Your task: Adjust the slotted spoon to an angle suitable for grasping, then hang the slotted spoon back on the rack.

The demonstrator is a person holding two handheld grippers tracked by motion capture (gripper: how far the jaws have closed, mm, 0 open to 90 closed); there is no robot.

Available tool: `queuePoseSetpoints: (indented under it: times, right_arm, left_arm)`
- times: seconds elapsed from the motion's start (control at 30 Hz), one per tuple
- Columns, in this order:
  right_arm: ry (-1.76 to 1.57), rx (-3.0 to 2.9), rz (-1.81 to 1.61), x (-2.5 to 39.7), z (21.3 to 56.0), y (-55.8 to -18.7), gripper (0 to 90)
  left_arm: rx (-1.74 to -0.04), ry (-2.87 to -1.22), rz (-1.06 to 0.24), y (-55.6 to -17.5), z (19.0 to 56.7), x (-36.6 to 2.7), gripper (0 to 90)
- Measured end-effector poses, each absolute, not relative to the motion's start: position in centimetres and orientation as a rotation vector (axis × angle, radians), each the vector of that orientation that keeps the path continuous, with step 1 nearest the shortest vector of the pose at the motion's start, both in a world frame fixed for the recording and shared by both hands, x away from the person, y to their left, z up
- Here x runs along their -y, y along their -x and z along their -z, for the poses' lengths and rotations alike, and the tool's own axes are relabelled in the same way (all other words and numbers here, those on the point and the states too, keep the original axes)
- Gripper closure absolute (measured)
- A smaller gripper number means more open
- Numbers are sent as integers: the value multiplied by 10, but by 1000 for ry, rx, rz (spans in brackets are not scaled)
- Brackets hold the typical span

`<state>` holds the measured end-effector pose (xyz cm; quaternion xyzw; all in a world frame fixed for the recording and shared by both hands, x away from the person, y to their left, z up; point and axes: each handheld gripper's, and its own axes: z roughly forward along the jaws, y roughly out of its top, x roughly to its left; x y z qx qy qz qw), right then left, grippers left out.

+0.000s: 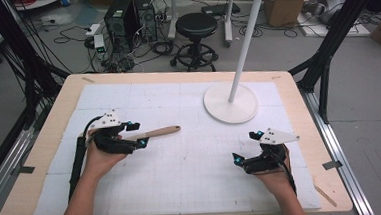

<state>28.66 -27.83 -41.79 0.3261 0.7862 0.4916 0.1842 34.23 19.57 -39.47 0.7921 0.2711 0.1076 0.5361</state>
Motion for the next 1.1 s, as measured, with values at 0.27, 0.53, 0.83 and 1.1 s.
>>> queuePoseSetpoints:
  times: [0.27, 0.53, 0.83, 1.1]
  right_arm:
    - [-928, -2204, -1403, 280, 418, -289, 3]
    - [-932, -2208, -1395, 279, 418, -288, 3]
    - [-930, -2209, -1394, 280, 418, -289, 3]
    - [-935, -2214, -1389, 279, 418, -288, 3]
  left_arm:
    - [-646, -1833, -276, -342, 389, -204, 165]
    - [-574, -1736, -186, -340, 384, -215, 69]
    - [-581, -1746, -229, -340, 382, -219, 69]
    - [-595, -1780, -223, -343, 384, -221, 69]
